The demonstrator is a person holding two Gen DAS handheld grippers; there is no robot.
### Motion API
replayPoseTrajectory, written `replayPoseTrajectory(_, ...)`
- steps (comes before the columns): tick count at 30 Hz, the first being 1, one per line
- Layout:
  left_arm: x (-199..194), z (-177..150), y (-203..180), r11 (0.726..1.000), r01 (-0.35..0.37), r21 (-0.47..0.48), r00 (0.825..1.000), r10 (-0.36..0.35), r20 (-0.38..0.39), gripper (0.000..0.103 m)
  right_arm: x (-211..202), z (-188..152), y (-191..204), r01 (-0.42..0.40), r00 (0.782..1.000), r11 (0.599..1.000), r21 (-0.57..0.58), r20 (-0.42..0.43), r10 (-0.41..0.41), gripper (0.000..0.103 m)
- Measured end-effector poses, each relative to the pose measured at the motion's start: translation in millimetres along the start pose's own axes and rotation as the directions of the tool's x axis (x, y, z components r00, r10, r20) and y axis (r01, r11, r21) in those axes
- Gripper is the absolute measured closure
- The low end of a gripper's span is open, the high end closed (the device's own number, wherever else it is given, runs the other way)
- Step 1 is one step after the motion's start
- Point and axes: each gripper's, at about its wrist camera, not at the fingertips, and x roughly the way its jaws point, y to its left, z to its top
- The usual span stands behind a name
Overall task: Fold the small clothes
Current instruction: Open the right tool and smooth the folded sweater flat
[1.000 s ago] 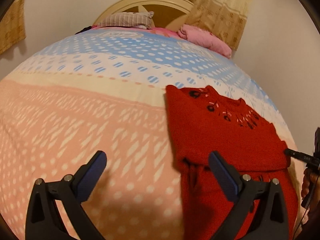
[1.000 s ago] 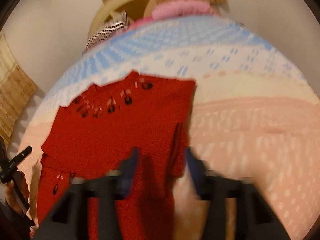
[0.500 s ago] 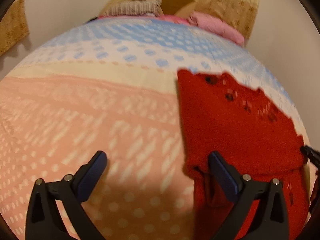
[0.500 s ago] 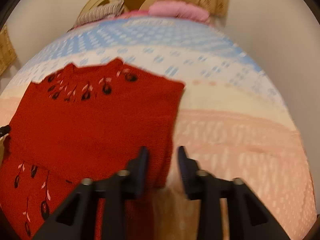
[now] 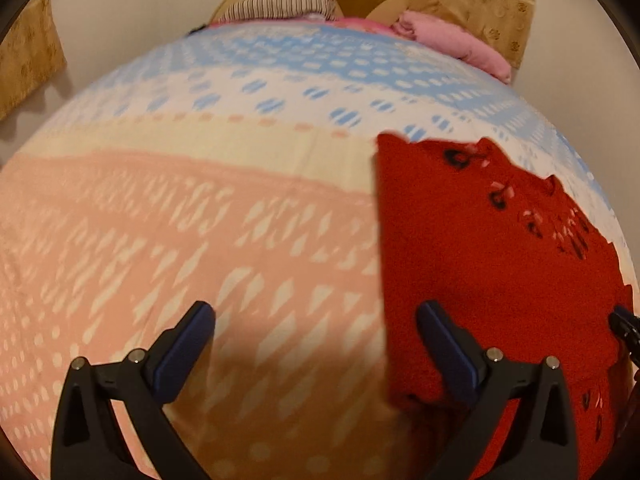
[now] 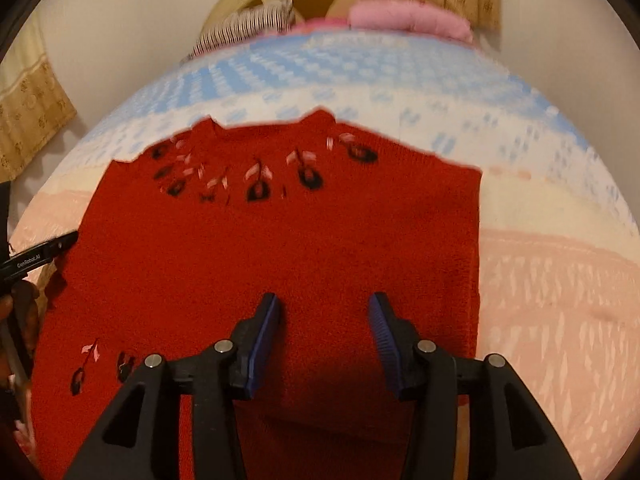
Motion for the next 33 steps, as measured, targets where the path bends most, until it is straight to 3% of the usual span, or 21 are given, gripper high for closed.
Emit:
replayPoseTrajectory(4,-1.8,-2.0,-6.2,0.999,-0.033,0.032,0.999,0.032,0.017,0.000,-0.6,-5.1,17.2,0.039,0.999,0.997,-0.068,0.001,-0.039,0.047)
replayPoseTrajectory(9,-10.6,-4.7,-4.7,0.999,-0.039,0.017,0.998,0.038,0.058,0.000,-6.7,-3.7,6.5,0.013,1.000,0.999,0.031,0.026,-0.014,0.046)
replayPoseTrajectory(12,-17.2,-6.5,-4.6,0.999,-0.041,0.019,0.995,0.039,0.094,0.000,-5.6,-10.9,10.3,0.028,0.999,1.000,-0.005,0.022,-0.028,0.045)
replayPoseTrajectory(17,-23.1,-7.9,-12.2,0.996,-0.074,0.054,0.989,0.066,0.130,0.000,-9.6,-11.5,-1.6,-0.014,0.999,0.999,0.048,0.034,0.012,0.045)
replayPoseTrajectory(33,-36.8,-15.6,-22.0,0.991,-0.087,0.098,0.987,0.072,0.145,0.000,-17.2,-18.1,-7.1,-0.036,0.998,0.997,0.072,0.046,0.033,0.040)
